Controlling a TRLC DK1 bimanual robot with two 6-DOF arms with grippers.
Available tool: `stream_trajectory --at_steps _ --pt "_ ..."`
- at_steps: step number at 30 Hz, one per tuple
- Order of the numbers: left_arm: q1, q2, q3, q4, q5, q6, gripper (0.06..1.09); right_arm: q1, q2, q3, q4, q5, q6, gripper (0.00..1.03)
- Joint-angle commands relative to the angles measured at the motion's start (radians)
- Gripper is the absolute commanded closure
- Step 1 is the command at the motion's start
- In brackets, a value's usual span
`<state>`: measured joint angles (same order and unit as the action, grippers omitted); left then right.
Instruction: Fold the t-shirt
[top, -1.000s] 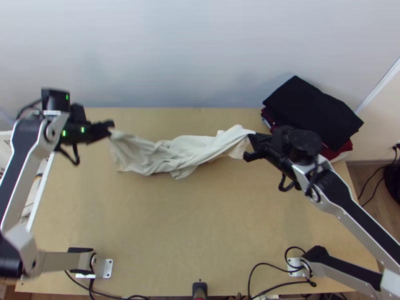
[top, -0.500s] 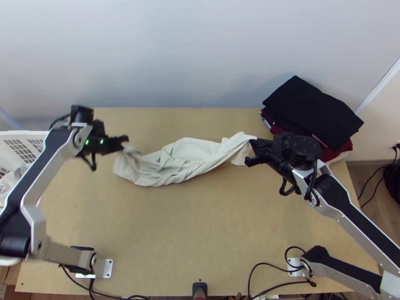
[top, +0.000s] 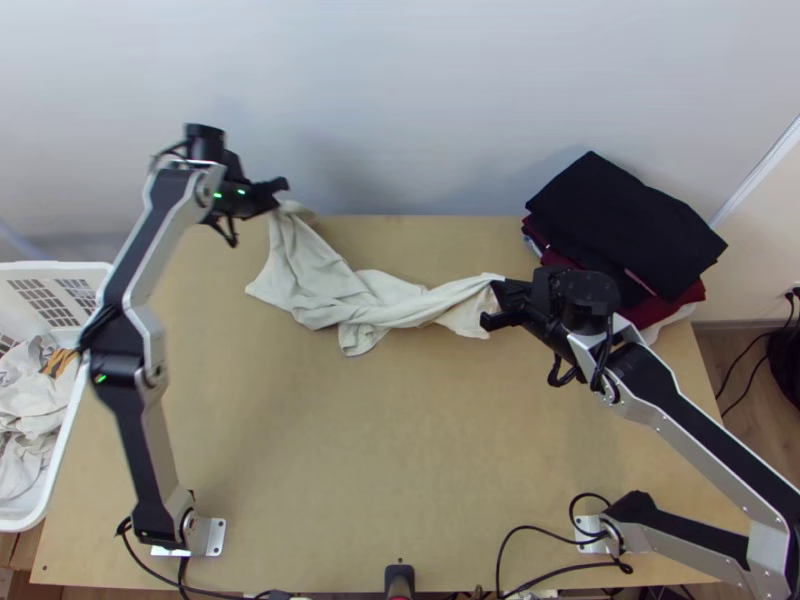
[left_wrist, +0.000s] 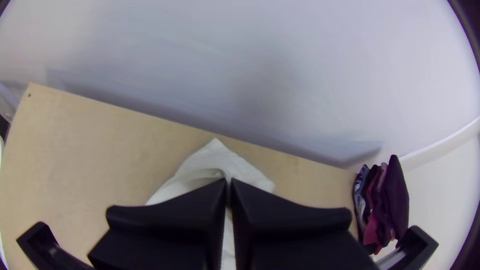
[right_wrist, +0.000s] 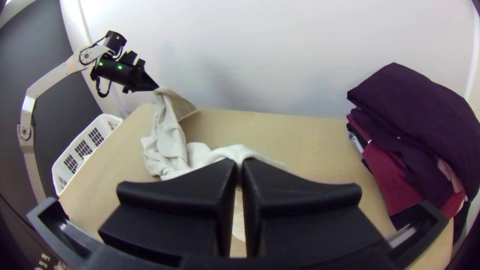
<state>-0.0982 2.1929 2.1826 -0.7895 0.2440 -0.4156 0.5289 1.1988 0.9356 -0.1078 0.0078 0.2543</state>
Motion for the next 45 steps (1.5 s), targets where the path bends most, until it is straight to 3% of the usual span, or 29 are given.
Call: stream_trajectory --at_steps 1,3,6,8,13,16,20,24,28,29,36,45 --pt "-0.024 0.096 0.036 -0.011 0.003 -0.014 0.55 0.002 0.008 -0.021 0.02 0.0 0.003 1.0" --pt "-0.031 0.117 0.039 -0.007 0.003 0.001 0.33 0.005 0.008 -0.026 0.02 0.0 0.003 1.0" --pt "-0.028 0.117 0.042 -0.002 0.003 0.009 0.2 0.008 0.008 -0.038 0.02 0.0 0.005 1.0" --pt "-0.014 0.088 0.045 0.001 0.003 0.008 0.18 0.013 0.008 -0.044 0.02 0.001 0.005 1.0" --pt "0.048 -0.012 0.046 0.016 0.017 0.018 0.18 0.02 0.013 -0.047 0.02 0.001 0.011 1.0" --pt "0.098 -0.055 0.045 -0.028 0.1 0.047 0.18 0.023 0.016 -0.047 0.019 0.001 0.016 1.0" --pt "0.147 -0.091 0.014 -0.166 0.158 0.178 0.18 0.029 0.016 -0.047 0.017 0.001 0.022 1.0" --pt "0.186 -0.122 -0.095 -0.254 0.161 0.299 0.22 0.034 0.016 -0.044 0.014 0.001 0.022 1.0" --pt "0.221 -0.202 -0.31 -0.134 0.161 0.333 0.49 0.034 0.016 -0.037 0.007 0.001 0.022 1.0" --pt "0.224 -0.222 -0.353 -0.113 0.161 0.337 0.52 0.034 0.016 -0.035 0.005 0.001 0.022 1.0" --pt "0.222 -0.24 -0.511 -0.079 0.1 0.405 0.51 0.037 0.019 -0.021 -0.009 0.0 0.022 1.0" --pt "0.21 -0.236 -0.564 -0.028 0.09 0.414 0.51 0.046 0.035 -0.004 -0.01 0.0 0.022 1.0"
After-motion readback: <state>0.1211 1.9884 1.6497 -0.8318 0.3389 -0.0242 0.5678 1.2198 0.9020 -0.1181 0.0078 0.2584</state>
